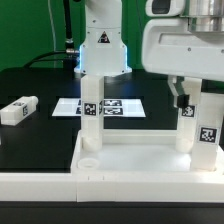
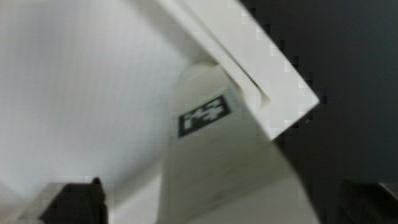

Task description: Assemble desk

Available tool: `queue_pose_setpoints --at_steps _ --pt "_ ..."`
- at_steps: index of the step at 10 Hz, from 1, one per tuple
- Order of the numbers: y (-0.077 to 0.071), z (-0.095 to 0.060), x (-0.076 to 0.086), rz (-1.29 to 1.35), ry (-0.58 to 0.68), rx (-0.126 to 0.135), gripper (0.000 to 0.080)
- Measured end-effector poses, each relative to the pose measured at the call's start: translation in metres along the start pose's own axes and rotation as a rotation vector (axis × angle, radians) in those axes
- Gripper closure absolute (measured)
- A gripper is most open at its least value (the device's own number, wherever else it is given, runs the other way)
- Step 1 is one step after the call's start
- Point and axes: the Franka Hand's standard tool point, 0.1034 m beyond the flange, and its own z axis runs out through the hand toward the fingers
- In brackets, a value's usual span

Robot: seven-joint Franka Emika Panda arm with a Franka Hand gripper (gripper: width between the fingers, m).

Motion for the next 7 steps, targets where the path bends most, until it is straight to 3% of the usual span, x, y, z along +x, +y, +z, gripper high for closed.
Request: queue_pose_setpoints --at_steps 1,3,5,6,7 --pt "0.0031 0.0044 0.0026 -0.164 0.001 0.003 0.0151" --pt "0.0024 0.004 0.0022 -0.147 0.001 0.004 0.0151" --pt "0.0027 0.004 0.0025 -0.124 0.001 0.004 0.0376" --pt "0.0025 0.0041 0.0023 -0.087 0.001 0.004 0.0376" --pt "0.0024 0.0044 0.002 0.013 -0.001 0.005 0.0511"
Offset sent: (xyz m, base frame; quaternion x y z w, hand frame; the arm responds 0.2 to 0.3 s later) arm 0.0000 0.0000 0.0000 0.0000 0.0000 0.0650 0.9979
